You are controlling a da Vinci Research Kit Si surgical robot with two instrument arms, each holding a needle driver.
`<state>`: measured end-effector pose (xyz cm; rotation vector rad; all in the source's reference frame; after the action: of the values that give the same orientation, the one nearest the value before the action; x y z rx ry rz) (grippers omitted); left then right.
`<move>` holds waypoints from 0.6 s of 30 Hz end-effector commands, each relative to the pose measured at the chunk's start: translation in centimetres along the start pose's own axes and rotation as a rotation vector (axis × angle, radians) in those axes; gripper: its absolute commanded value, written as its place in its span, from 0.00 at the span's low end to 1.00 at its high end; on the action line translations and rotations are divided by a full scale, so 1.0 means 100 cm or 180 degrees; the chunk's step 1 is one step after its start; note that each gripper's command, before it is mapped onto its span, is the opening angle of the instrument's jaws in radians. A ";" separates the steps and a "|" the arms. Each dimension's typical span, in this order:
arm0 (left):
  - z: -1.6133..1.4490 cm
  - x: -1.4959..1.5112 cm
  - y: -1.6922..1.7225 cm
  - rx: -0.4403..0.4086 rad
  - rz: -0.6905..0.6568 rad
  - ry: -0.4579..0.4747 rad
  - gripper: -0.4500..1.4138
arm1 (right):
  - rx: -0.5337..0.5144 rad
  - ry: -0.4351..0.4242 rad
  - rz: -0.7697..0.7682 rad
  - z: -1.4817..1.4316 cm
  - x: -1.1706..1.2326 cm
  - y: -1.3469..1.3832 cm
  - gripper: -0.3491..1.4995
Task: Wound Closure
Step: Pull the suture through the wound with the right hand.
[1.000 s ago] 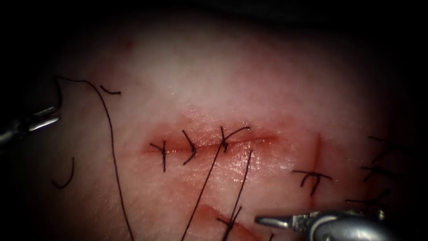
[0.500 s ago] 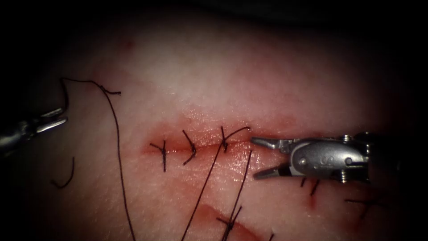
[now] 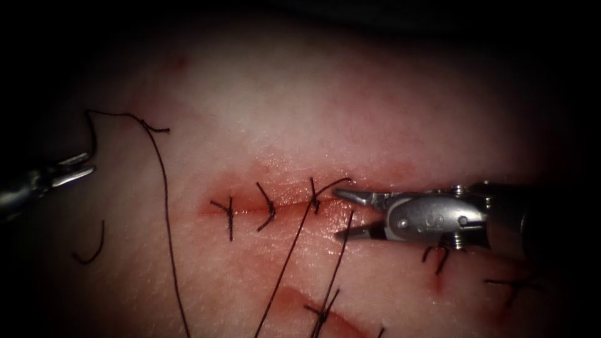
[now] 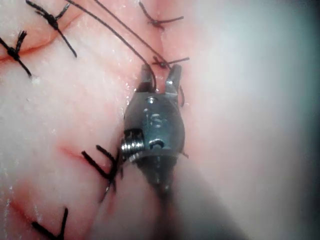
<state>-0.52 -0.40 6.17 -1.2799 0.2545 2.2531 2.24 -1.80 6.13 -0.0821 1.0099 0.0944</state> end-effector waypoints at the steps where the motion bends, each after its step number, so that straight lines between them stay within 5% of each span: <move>1: 0.0008 -0.0002 -0.0001 0.0002 0.0003 0.0007 0.00 | 0.0060 -0.0125 0.0039 0.0005 0.0006 -0.0004 0.00; 10: 0.0013 -0.0002 0.0001 -0.0019 0.0008 0.0012 0.00 | 0.0375 -0.0121 -0.0067 -0.0035 0.0037 -0.0053 0.00; 18: 0.0016 -0.0004 0.0002 -0.0039 0.0024 -0.0006 0.00 | 0.0577 0.0055 -0.0197 -0.0079 0.0114 -0.0113 0.00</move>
<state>-0.59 -0.40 6.23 -1.2823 0.2436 2.2663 2.20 -2.91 4.74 0.0512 1.0234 -0.0589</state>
